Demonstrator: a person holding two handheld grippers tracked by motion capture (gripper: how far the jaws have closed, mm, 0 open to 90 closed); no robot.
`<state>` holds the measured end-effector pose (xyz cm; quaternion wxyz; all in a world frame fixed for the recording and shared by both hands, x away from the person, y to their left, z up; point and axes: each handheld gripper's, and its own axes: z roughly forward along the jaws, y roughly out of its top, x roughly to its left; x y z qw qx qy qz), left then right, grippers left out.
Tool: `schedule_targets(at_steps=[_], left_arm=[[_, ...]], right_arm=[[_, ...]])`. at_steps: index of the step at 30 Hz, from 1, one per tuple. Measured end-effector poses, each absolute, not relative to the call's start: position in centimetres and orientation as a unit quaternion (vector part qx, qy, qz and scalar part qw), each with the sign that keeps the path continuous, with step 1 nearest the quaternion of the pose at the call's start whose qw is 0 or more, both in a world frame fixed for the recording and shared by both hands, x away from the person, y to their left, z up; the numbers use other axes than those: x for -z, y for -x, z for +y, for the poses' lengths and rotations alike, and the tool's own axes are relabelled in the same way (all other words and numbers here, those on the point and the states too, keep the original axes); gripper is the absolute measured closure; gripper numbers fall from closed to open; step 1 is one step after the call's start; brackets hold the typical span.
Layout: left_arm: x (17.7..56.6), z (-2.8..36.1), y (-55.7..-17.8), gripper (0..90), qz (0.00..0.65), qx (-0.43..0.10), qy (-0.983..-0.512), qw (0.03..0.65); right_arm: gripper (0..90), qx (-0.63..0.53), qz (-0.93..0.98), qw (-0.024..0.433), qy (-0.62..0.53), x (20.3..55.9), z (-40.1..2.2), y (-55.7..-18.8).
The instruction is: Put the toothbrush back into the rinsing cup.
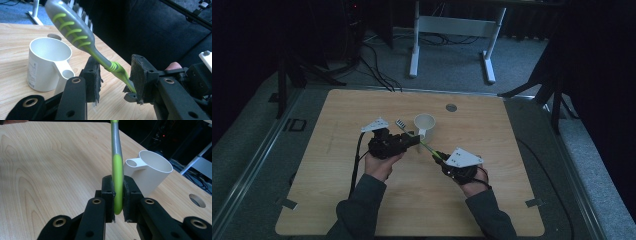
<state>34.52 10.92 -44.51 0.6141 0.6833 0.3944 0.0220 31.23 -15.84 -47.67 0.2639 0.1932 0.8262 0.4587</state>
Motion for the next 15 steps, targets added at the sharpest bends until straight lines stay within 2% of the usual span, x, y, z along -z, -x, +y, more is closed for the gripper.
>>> schedule_targets(at_steps=[6,15], left_arm=[[44.34,11.00,-34.60,60.1,0.396,-0.021,-0.679,0.618],[44.25,11.27,-34.62,65.4,0.396,-0.017,-0.675,0.623]], right_arm=[[81.4,-0.459,0.827,0.263,-0.190,47.70,-15.90,-31.22],[81.4,-0.462,0.827,0.259,-0.187,47.73,-15.87,-31.18]])
